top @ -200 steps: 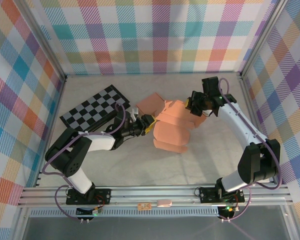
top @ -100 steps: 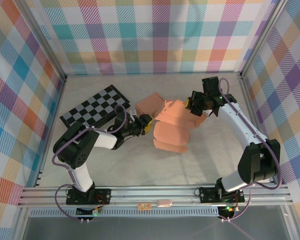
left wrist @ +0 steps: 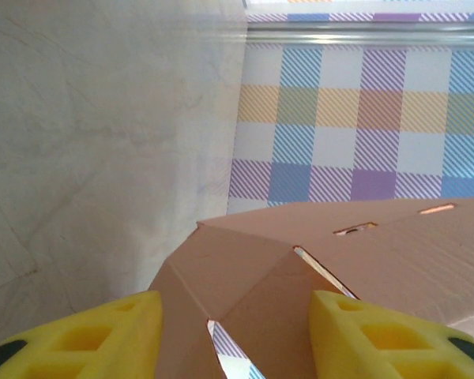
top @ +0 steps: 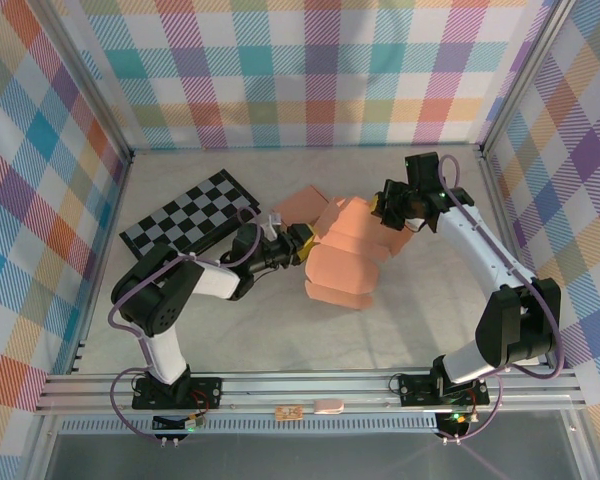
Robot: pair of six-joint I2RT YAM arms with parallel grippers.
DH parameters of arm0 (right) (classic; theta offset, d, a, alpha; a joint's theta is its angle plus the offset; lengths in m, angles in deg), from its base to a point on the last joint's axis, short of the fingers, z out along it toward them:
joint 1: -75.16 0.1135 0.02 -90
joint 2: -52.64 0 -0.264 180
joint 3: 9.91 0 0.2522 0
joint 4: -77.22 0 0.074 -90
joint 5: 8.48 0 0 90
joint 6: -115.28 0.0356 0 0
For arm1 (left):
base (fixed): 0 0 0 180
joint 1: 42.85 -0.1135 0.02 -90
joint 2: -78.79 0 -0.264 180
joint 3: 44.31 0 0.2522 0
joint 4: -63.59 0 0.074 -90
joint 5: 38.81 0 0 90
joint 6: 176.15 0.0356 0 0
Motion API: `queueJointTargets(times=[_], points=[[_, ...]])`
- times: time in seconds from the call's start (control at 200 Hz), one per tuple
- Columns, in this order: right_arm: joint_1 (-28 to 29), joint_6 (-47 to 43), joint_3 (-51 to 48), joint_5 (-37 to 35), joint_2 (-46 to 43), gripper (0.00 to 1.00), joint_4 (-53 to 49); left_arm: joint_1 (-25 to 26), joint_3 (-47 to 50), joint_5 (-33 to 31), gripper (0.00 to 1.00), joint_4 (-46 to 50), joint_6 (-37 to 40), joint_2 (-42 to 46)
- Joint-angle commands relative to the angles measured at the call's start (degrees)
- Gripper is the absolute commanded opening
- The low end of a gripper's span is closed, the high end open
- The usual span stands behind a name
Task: Fold the paper box
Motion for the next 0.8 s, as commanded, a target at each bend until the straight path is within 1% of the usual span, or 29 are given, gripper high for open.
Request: queueJointTargets(times=[0.0, 0.11, 0.3, 0.45, 0.565, 0.695, 0.795], points=[[-0.36, 0.34, 0.22, 1.42, 0.88, 0.0, 0.54, 0.84, 0.17, 0.97, 0.51, -6.0, -0.7, -0.67], [-0.44, 0.62, -0.48, 1.42, 0.85, 0.0, 1.27, 1.49, 0.16, 1.7, 0.49, -5.56, 0.57, -0.1], [-0.67, 1.0, -1.27, 1.5, 1.0, 0.0, 1.83, 2.38, 0.79, 2.73, 0.51, 1.43, 6.01, 3.59], [-1.12, 1.08, -0.78, 1.5, 1.07, 0.0, 2.11, 2.5, 2.69, 3.06, 0.53, 1.67, 6.54, 4.05], [-1.12, 0.5, 0.0, 2.01, 1.25, 0.0, 1.72, 2.91, 1.31, 3.66, 0.53, 1.75, 6.29, 2.56], [-1.12, -0.8, 0.19, 2.34, 0.93, 0.0, 1.05, 2.95, -0.77, 3.51, 0.53, 4.88, 7.45, 1.99], [-0.49, -3.96, 0.35, 2.18, 0.73, 0.0, -0.26, 3.0, -1.31, 3.68, 0.53, 7.85, 8.95, 3.09]])
